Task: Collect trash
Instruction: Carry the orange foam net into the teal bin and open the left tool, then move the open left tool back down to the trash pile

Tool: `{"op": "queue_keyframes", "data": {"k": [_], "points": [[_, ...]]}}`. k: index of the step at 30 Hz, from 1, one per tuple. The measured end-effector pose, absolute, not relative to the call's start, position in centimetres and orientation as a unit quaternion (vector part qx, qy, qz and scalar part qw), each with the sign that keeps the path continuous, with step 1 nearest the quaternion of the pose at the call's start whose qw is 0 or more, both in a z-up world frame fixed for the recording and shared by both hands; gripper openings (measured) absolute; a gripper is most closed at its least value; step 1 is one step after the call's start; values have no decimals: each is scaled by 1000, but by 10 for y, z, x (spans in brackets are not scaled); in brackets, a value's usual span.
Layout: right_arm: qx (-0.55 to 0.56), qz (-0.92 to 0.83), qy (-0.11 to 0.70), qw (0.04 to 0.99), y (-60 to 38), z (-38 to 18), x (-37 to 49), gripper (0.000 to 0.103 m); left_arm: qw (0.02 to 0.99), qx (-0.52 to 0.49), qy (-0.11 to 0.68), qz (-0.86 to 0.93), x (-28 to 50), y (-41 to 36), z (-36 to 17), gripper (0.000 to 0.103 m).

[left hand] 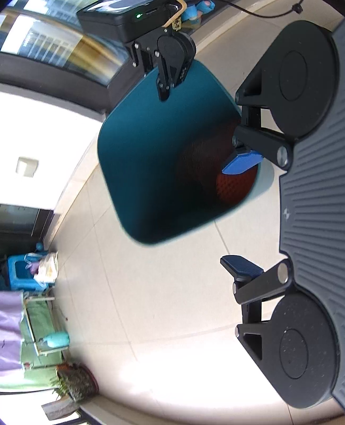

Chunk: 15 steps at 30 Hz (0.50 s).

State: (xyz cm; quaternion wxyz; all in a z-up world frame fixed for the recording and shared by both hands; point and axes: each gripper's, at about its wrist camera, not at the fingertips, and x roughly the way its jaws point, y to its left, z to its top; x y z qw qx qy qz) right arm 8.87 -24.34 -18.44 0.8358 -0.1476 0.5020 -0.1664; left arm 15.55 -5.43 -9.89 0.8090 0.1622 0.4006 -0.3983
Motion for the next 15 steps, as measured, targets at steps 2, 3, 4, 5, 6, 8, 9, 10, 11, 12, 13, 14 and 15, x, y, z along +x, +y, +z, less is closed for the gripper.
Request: {"op": "queue_keyframes", "data": {"k": [2, 3, 4, 5, 6, 8, 9, 10, 11, 12, 13, 14, 15], "points": [[-151, -167, 501, 836, -242, -185, 89, 9, 817, 163, 398, -384, 160, -46, -97, 67], [-151, -168, 501, 835, -241, -185, 89, 9, 820, 163, 397, -378, 163, -40, -96, 72], [-150, -168, 501, 836, -240, -185, 90, 9, 825, 164, 396, -369, 166, -34, -95, 78], [-151, -168, 501, 836, -239, -185, 90, 8, 829, 165, 394, -361, 169, -25, -95, 79], [-152, -169, 501, 835, -239, -185, 90, 8, 831, 167, 394, -355, 172, -18, -95, 79], [-154, -169, 501, 834, -238, -185, 89, 8, 834, 170, 399, -342, 180, 0, -96, 79], [-156, -169, 502, 834, -237, -185, 90, 8, 835, 171, 401, -335, 184, 10, -98, 79], [-157, -170, 503, 833, -236, -185, 90, 9, 837, 169, 404, -328, 187, 20, -100, 80], [-158, -170, 503, 832, -236, -184, 91, 9, 838, 167, 408, -322, 190, 29, -102, 80], [-158, -170, 504, 832, -236, -184, 91, 9, 838, 165, 411, -318, 193, 39, -104, 82], [-159, -170, 505, 831, -235, -183, 91, 9, 839, 163, 415, -311, 196, 49, -108, 83], [-161, -170, 506, 830, -235, -184, 91, 9, 841, 162, 418, -304, 198, 56, -112, 83], [-162, -171, 507, 829, -235, -184, 92, 9, 841, 162, 422, -299, 200, 65, -118, 83]]}}
